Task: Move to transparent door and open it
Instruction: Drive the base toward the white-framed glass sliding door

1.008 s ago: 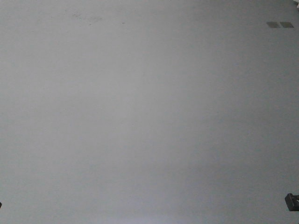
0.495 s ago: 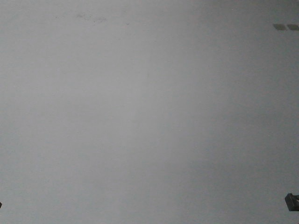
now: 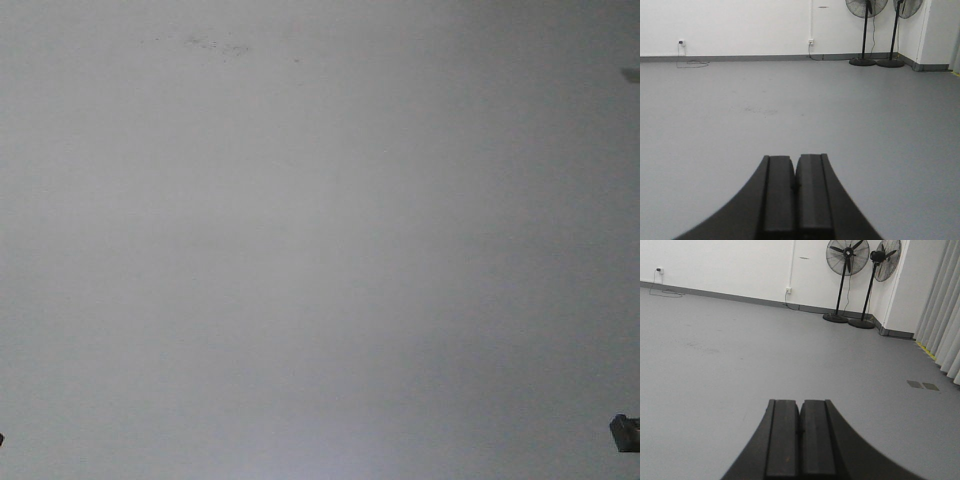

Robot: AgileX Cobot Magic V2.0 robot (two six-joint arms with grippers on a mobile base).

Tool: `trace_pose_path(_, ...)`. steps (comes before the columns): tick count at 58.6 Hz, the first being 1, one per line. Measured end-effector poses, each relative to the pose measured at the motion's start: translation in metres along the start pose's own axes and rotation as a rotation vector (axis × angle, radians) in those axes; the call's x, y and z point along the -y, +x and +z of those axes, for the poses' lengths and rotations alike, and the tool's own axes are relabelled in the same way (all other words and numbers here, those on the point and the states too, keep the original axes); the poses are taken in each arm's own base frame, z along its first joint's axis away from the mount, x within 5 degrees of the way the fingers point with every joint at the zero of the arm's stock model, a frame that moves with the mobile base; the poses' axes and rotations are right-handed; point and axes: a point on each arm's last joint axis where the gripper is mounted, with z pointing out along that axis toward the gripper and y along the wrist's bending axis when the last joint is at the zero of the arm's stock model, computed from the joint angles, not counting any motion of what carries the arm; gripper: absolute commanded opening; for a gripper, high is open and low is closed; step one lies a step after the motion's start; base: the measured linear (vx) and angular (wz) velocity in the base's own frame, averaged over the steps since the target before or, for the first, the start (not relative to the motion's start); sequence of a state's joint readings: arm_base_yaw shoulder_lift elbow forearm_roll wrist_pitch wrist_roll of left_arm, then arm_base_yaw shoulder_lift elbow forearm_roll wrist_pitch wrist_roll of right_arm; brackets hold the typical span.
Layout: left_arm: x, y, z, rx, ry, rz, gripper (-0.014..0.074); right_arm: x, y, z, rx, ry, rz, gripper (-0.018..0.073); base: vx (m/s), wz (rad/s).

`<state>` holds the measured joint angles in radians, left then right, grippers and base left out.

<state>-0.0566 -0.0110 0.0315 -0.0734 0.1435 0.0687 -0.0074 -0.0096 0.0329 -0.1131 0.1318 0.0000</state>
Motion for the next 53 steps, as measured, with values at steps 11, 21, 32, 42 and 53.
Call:
trace_pose_path(11,0.0000,0.0000,0.0000,0.000,0.000,0.000,-0.0006,0.0000,0.0000,0.0000,0.000,0.000,0.000,-0.0006,0.34,0.02)
trace_pose_path(21,0.0000,0.0000,0.0000,0.000,0.000,0.000,-0.0006,0.0000,0.0000,0.0000,0.000,0.000,0.000,-0.0006,0.43,0.10)
trace_pose_path(32,0.0000,0.0000,0.0000,0.000,0.000,0.000,-0.0006,0.0000,0.0001,0.0000,-0.001,0.000,0.000,-0.0006,0.49,0.22)
trace_pose_path(42,0.0000,0.0001,0.0000,-0.001,0.000,0.000,-0.0006,0.0000,0.0000,0.0000,0.000,0.000,0.000,-0.0006,0.54,0.30)
trace_pose_path(53,0.0000,0.0001,0.0000,-0.001,0.000,0.000,-0.0006,0.0000,0.0000,0.0000,0.000,0.000,0.000,-0.0006,0.56,0.34)
